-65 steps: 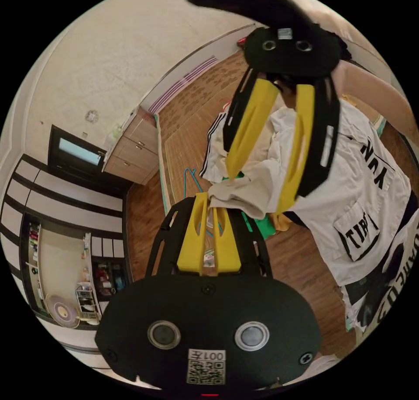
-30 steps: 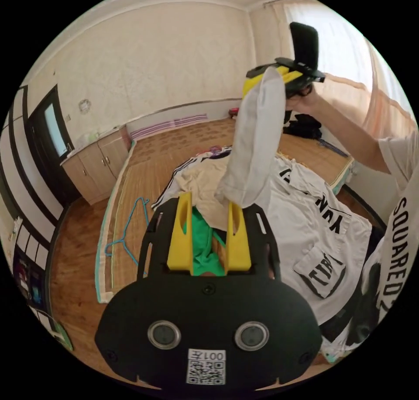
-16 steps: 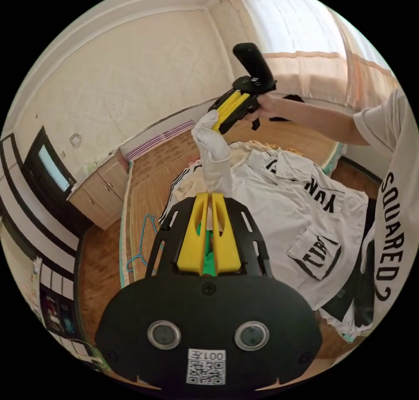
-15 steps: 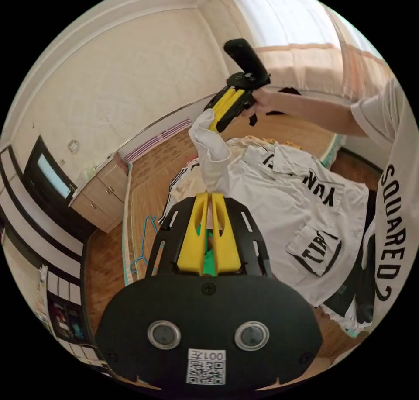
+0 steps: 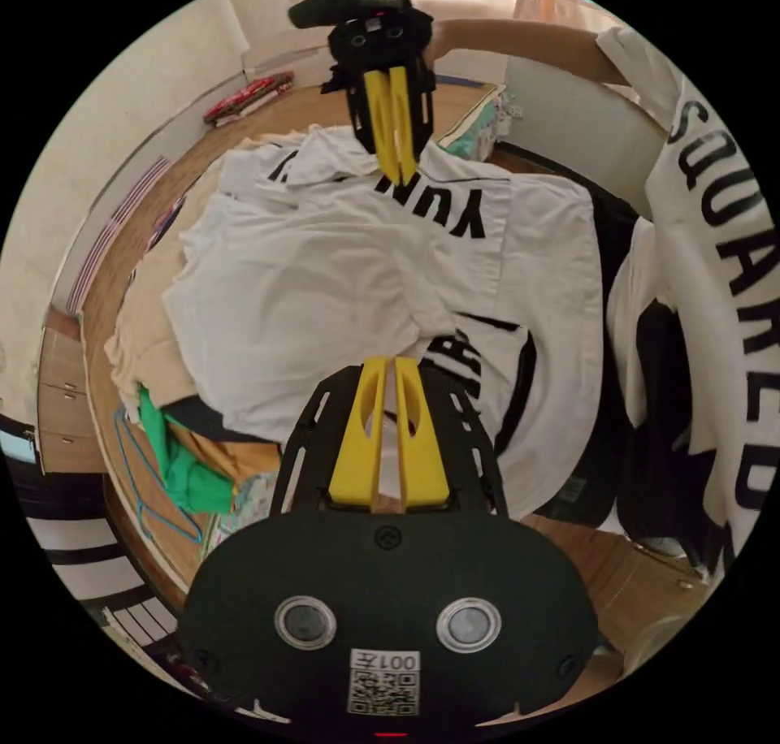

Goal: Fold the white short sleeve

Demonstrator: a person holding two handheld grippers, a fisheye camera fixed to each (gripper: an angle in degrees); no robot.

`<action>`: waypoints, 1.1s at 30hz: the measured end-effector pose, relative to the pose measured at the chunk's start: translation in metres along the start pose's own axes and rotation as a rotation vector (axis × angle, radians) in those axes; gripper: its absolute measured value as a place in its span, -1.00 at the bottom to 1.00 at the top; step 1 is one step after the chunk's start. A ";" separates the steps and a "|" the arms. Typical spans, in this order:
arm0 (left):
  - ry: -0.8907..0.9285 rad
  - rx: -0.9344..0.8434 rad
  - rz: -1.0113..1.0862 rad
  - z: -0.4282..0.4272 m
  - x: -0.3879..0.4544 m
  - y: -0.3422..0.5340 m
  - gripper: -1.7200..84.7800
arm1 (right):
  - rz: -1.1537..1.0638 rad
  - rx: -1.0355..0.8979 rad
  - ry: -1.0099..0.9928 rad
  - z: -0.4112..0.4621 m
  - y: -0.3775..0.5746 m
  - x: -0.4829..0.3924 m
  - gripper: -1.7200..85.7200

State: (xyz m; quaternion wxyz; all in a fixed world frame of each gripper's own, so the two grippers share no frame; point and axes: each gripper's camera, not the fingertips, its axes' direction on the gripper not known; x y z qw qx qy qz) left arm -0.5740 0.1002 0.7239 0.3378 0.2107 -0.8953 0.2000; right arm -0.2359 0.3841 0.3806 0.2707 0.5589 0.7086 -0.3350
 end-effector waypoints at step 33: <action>-0.535 0.007 -0.251 0.060 -0.020 -0.027 -0.98 | 0.567 0.542 0.042 -0.071 -0.085 0.299 -0.93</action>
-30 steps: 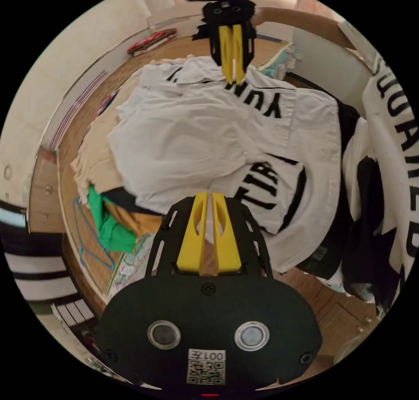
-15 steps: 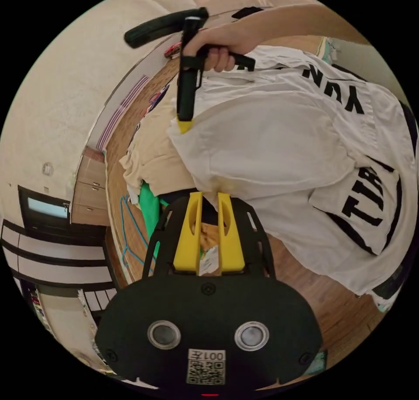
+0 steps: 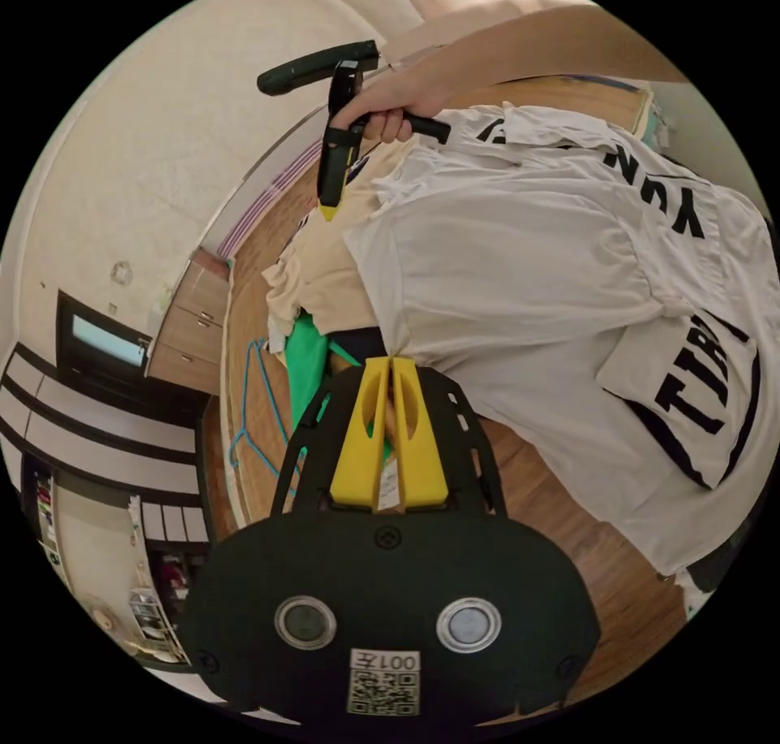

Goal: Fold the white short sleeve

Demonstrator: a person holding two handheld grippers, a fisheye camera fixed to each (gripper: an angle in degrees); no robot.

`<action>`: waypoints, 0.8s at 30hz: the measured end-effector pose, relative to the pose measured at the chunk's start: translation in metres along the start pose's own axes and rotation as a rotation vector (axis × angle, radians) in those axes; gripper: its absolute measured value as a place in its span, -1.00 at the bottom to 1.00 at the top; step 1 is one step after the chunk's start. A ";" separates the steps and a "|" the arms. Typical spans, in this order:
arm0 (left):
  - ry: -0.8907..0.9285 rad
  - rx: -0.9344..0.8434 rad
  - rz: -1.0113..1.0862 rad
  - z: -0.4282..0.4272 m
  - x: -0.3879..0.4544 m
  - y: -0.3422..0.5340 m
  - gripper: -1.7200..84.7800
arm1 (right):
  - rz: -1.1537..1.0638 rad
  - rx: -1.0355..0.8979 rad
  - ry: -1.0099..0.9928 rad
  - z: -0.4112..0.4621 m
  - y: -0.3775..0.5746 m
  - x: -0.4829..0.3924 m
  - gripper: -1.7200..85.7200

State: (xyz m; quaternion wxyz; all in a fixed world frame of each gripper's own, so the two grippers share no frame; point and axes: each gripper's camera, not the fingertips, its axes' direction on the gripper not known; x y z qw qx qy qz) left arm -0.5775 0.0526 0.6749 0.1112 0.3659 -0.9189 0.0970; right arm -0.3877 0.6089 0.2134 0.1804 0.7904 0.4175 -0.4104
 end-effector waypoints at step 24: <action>-0.015 0.028 -0.064 0.011 0.034 0.015 -0.96 | -0.001 0.050 -0.152 0.017 0.004 0.022 -0.93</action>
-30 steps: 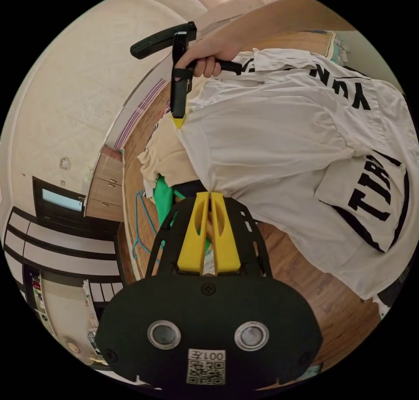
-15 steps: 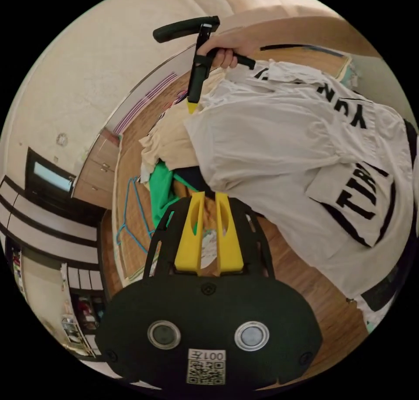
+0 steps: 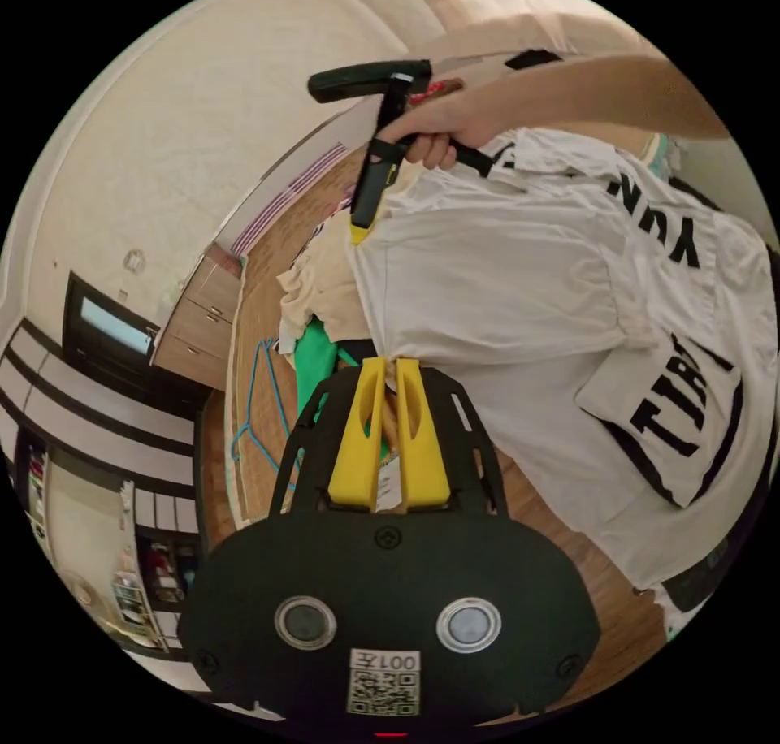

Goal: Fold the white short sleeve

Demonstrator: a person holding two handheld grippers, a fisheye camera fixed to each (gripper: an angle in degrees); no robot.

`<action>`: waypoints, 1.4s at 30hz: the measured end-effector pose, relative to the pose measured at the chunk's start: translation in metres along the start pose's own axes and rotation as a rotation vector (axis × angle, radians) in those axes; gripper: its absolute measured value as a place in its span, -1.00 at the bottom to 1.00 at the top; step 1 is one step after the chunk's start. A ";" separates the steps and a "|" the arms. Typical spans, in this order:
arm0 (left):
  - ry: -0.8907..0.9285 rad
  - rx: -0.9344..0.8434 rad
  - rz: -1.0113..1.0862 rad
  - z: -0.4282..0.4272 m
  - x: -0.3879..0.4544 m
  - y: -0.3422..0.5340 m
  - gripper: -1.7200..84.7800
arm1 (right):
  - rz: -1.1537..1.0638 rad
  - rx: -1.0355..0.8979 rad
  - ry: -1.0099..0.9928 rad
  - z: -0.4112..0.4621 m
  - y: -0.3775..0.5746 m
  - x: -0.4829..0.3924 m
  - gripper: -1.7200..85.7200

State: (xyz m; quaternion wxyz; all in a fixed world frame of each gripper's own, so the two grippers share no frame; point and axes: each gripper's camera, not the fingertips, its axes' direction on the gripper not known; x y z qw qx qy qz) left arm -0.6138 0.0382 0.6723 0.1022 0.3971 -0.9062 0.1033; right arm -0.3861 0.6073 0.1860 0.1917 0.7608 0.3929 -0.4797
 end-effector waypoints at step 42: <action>0.091 -0.070 -0.249 0.081 -0.049 0.089 -0.97 | -0.114 -0.095 0.334 0.142 0.035 -0.032 -0.94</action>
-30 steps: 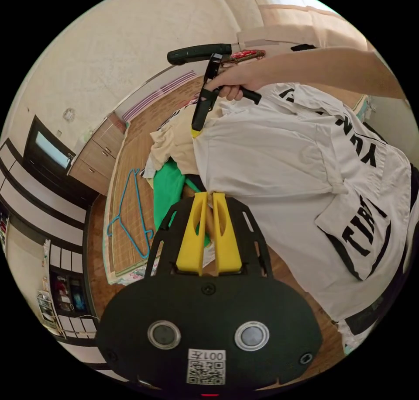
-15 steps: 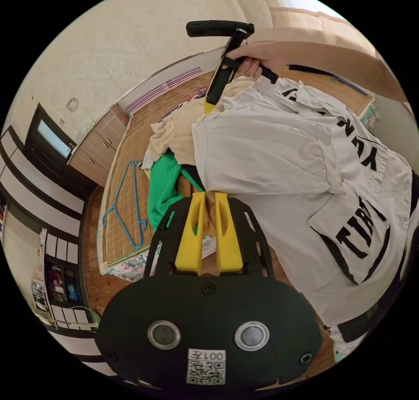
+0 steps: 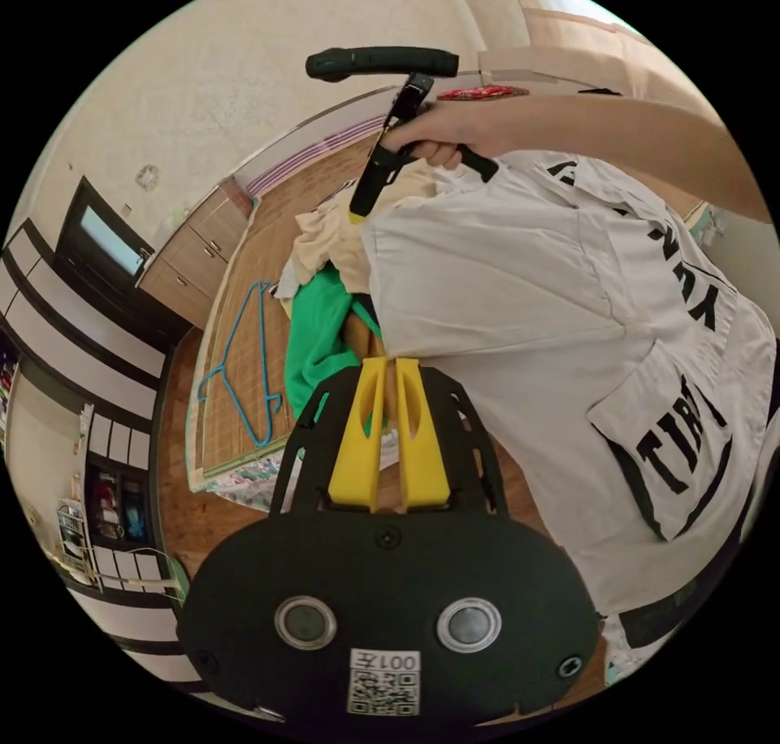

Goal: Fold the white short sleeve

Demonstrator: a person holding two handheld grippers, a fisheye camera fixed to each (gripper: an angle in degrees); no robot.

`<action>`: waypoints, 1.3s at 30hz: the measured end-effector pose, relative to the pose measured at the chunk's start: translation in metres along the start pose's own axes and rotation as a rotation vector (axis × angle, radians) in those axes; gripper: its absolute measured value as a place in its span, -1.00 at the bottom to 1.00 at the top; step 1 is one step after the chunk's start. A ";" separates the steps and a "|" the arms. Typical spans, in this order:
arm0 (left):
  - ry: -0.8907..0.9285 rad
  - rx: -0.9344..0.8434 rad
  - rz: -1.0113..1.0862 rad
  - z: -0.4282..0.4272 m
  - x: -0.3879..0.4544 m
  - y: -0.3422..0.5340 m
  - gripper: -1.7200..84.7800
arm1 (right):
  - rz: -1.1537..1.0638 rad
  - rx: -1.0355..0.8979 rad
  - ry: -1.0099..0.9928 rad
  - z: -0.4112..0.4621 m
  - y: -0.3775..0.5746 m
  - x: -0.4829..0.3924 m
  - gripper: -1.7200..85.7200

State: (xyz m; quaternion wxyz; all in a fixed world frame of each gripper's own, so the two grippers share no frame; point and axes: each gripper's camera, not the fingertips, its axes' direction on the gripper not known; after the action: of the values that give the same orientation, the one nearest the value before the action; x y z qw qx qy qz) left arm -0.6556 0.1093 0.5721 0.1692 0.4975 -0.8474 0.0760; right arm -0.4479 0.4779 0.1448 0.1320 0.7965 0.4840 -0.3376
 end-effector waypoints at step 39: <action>0.993 -0.063 -0.348 0.015 -0.133 0.164 -0.97 | 0.993 0.470 -0.607 -0.010 0.824 -0.090 -0.84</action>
State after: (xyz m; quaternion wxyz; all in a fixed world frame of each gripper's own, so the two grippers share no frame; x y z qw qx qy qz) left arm -0.7417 0.2943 0.5160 0.5752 0.5297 -0.5719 0.2478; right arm 0.2376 0.0124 0.1160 0.2259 0.8027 -0.0897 -0.5446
